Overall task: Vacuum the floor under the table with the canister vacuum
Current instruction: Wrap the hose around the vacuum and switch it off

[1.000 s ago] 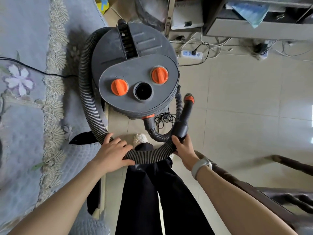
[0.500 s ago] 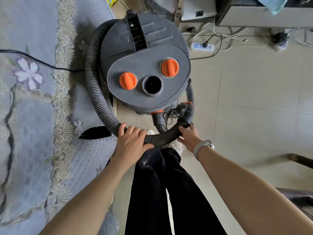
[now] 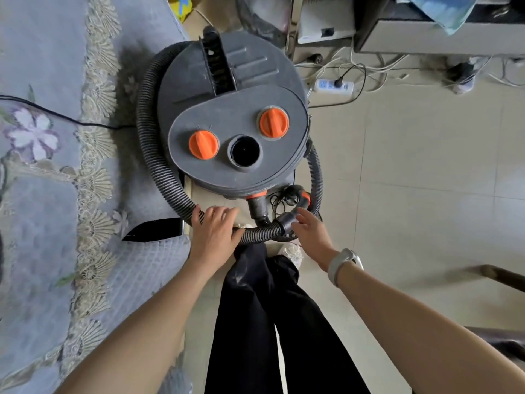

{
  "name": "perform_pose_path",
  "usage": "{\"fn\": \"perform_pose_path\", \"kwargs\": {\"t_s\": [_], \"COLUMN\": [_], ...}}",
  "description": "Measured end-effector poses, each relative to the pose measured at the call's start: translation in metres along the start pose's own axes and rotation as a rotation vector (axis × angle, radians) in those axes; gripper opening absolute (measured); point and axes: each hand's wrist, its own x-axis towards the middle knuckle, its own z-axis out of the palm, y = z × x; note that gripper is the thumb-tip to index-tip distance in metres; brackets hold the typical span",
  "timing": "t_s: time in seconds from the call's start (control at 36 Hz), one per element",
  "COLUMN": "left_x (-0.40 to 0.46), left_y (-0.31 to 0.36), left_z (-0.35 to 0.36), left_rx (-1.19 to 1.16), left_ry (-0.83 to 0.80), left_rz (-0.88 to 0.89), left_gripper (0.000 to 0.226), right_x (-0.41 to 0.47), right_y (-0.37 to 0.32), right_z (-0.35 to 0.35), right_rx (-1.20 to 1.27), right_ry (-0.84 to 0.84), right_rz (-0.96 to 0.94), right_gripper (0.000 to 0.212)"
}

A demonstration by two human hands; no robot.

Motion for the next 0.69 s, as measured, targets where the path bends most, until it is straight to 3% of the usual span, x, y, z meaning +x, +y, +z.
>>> {"fn": "perform_pose_path", "kwargs": {"t_s": [0.47, 0.69], "left_x": [0.068, 0.137], "left_y": [-0.011, -0.034], "left_z": [-0.105, -0.148], "left_rx": [-0.424, -0.420], "left_ry": [0.468, 0.427], "left_rz": [-0.033, -0.097], "left_gripper": [0.031, 0.038], "right_x": [-0.004, 0.020], "right_y": [-0.137, -0.227], "right_z": [-0.021, -0.032], "right_rx": [-0.341, -0.454], "right_ry": [0.089, 0.152], "right_rz": [-0.346, -0.428], "right_gripper": [0.041, 0.041]}}
